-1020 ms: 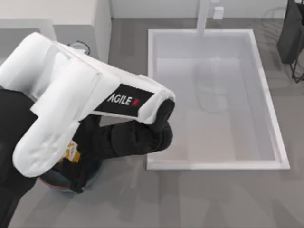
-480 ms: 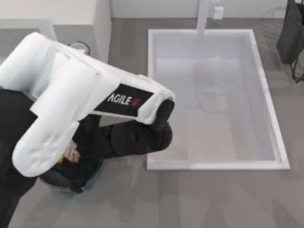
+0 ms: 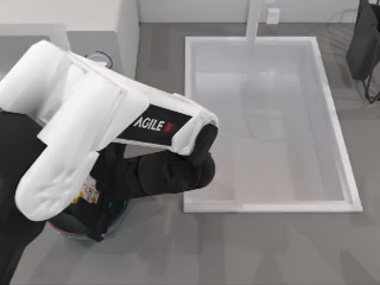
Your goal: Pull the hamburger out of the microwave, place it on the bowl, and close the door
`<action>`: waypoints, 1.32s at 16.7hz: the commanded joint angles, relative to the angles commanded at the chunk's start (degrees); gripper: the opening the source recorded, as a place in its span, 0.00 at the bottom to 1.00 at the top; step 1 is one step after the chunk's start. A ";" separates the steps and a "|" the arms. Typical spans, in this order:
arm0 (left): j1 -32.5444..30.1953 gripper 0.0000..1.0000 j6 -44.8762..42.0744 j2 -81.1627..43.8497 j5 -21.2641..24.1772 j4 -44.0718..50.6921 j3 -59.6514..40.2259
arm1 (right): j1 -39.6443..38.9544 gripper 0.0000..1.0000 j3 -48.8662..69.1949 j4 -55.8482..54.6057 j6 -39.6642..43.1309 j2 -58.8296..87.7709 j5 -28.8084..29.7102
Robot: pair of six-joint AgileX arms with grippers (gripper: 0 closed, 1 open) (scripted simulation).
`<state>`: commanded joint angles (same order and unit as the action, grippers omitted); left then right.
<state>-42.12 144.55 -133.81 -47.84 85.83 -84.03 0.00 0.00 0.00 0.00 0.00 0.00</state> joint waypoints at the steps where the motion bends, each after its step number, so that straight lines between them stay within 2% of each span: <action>1: 0.00 1.00 0.00 0.00 0.00 0.00 0.00 | 0.00 1.00 0.00 0.00 0.00 0.00 0.00; 5: 0.77 1.00 -5.83 5.60 3.56 -5.01 3.87 | 0.00 1.00 0.00 0.00 0.00 0.00 0.00; 10: 4.58 1.00 -26.36 25.14 13.72 -20.36 16.55 | 0.00 1.00 0.00 0.00 0.00 0.00 0.00; 15: 12.19 1.00 -60.26 57.03 25.97 -40.60 34.99 | 0.00 1.00 0.00 0.00 0.00 0.00 0.00; 22: 27.50 1.00 -112.40 106.44 40.74 -68.51 63.19 | 0.00 1.00 0.00 0.00 0.00 0.00 0.00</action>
<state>-14.62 32.15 -27.37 -7.10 17.32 -20.84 0.00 0.00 0.00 0.00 0.00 0.00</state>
